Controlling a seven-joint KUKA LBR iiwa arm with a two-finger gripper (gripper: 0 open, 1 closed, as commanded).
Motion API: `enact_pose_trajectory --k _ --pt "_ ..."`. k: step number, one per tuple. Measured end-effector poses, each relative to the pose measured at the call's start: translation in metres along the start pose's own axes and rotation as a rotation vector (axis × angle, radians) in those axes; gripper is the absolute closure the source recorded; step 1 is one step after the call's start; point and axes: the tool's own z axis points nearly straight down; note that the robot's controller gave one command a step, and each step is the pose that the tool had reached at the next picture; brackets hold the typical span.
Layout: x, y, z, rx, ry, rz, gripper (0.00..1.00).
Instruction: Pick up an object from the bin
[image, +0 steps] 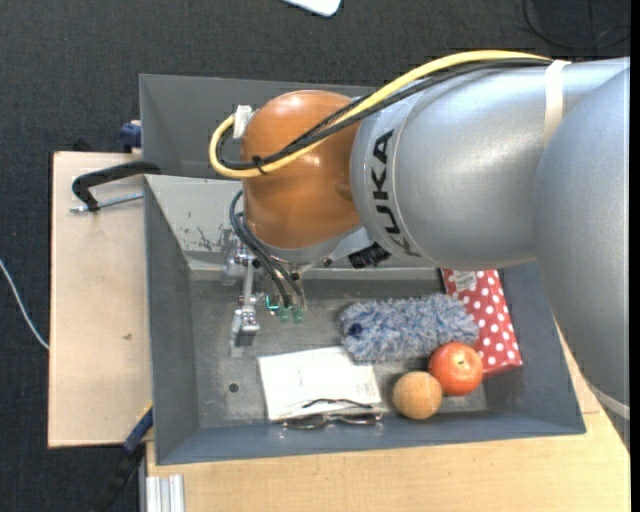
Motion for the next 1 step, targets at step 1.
enact_pose_trajectory --k 1 --pt "-0.0226 -0.0025 0.0062 -0.002 -0.005 0.051 0.00"
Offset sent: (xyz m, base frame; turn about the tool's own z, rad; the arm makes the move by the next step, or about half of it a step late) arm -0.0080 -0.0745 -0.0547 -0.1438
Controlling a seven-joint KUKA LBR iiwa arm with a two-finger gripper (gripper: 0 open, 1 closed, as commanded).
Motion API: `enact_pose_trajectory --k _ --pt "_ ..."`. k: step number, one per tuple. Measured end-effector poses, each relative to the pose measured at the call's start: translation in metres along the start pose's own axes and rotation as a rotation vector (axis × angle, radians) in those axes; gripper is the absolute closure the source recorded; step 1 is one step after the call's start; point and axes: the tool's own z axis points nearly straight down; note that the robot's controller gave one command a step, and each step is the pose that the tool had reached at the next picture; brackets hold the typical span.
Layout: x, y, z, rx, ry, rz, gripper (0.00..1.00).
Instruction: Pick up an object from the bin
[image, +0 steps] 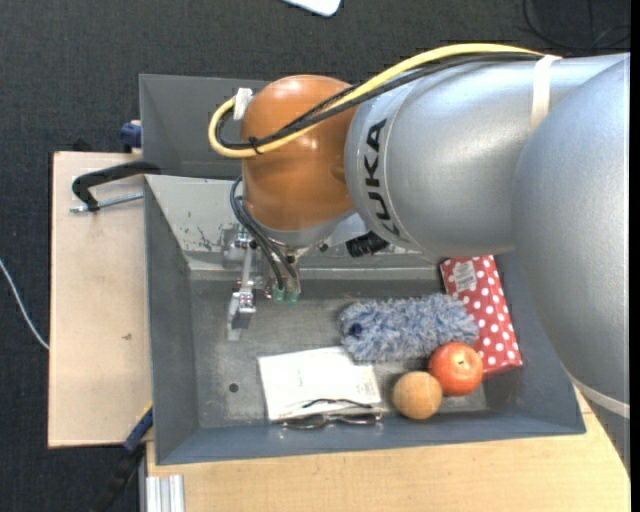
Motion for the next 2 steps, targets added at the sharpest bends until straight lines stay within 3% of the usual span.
enact_pose_trajectory --k 1,2 --pt "0.011 -0.034 0.023 0.001 0.003 -0.076 0.00" --pt "0.014 -0.046 0.016 0.004 0.004 -0.176 0.00"
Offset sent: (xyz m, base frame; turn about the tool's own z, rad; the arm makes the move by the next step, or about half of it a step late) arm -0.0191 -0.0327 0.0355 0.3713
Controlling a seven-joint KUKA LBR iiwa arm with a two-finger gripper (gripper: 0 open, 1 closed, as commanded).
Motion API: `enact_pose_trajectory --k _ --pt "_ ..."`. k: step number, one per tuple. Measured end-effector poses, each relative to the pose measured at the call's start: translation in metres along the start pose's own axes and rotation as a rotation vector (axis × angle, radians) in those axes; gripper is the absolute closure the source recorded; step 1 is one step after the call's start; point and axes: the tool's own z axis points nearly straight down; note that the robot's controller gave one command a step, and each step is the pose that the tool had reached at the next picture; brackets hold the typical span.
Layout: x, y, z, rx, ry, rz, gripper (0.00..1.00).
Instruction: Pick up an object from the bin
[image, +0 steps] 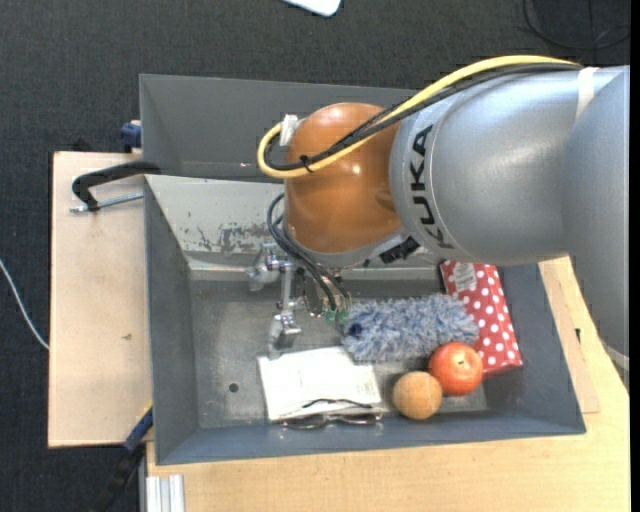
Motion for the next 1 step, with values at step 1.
enact_pose_trajectory --k 1 --pt "-0.0015 -0.0075 -0.0052 -0.003 -0.002 0.201 0.00"
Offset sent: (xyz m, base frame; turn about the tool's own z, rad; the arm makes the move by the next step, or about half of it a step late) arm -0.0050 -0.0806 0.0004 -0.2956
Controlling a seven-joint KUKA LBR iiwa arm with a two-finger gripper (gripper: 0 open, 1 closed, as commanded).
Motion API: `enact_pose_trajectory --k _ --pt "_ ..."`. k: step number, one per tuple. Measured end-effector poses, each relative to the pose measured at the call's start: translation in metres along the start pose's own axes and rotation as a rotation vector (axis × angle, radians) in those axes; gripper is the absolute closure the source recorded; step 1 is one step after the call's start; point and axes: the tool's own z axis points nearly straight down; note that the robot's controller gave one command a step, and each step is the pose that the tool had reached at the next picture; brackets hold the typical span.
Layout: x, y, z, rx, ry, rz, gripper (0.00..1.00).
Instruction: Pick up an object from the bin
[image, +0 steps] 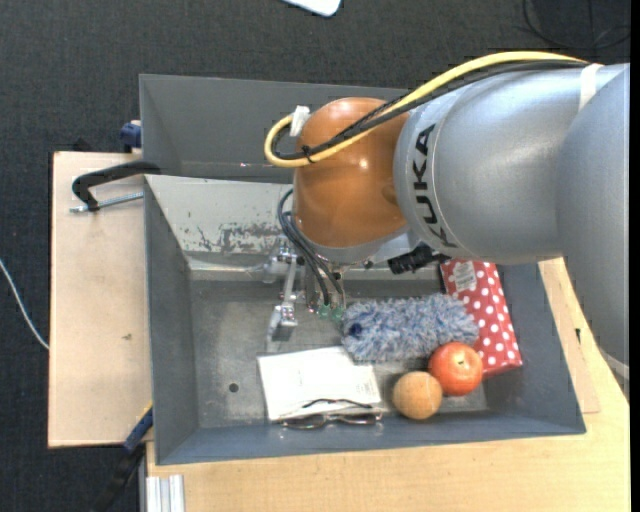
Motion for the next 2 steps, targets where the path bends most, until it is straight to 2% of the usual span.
enact_pose_trajectory --k 1,2 --pt "0.001 -0.022 0.002 0.001 0.003 -0.094 0.00" --pt "0.025 -0.097 -0.071 0.001 -0.002 -0.600 1.00"
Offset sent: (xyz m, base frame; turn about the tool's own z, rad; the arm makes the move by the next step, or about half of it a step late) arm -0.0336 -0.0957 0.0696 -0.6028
